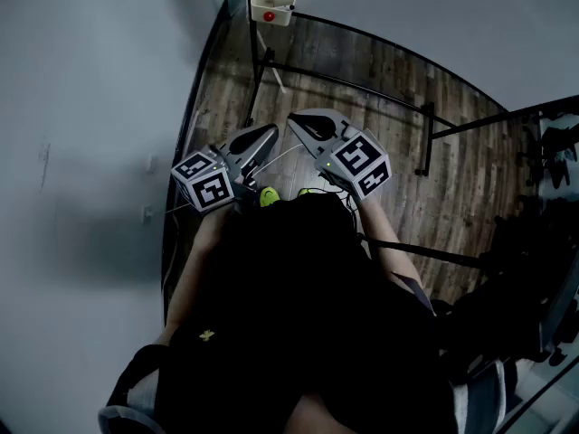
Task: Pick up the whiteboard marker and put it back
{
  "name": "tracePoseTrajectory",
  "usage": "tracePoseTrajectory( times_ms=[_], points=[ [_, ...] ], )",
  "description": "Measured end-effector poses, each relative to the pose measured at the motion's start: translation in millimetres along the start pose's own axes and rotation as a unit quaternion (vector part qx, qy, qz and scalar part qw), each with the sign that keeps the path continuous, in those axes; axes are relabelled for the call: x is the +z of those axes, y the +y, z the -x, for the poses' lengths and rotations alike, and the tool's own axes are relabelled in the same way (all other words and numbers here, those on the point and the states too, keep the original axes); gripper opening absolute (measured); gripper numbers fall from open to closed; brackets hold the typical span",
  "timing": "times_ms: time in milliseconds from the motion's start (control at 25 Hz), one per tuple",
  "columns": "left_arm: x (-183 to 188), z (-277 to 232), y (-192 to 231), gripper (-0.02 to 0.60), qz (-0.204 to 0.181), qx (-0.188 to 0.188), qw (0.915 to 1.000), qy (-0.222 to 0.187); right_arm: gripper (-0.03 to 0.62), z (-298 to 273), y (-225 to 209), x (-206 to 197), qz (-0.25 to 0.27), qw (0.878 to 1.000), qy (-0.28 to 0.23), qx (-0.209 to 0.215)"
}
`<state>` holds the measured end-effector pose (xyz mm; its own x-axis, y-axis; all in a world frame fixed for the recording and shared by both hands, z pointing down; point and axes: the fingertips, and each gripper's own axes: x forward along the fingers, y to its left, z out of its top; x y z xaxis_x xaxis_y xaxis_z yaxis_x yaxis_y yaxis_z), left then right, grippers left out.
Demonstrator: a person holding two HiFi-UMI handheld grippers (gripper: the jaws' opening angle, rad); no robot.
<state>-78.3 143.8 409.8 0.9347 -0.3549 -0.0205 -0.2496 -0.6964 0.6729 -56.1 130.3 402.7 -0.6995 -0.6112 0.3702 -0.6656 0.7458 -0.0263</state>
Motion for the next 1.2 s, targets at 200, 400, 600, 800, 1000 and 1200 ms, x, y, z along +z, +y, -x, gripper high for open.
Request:
tracePoseTrajectory(
  times_ms=[200, 400, 600, 800, 1000, 1200],
  points=[
    [0, 3, 1, 0.003, -0.002, -0.003, 1.0000, 0.003, 0.000, -1, 2, -2, -0.005, 1.000, 0.000, -0.005],
    [0, 7, 3, 0.003, 0.000, -0.005, 1.0000, 0.002, 0.000, 4, -3, -3, -0.019, 1.000, -0.004, -0.021],
    [0, 9, 6, 0.003, 0.005, -0.007, 1.0000, 0.003, 0.000, 9, -6, -6, -0.028, 0.999, -0.005, -0.031],
    [-1, 5, 10, 0.003, 0.014, -0.004, 0.9999, 0.004, 0.001, 11, -16, -10, -0.033, 0.999, 0.003, -0.042],
    [3, -1, 20, 0.003, 0.013, -0.003, 0.9999, 0.002, 0.002, 3, -32, -10, -0.031, 0.998, 0.005, -0.046],
    [10, -8, 38, 0.003, 0.020, 0.016, 0.9997, 0.004, 0.003, -14, -53, -12, -0.025, 0.999, 0.014, -0.039]
  ],
)
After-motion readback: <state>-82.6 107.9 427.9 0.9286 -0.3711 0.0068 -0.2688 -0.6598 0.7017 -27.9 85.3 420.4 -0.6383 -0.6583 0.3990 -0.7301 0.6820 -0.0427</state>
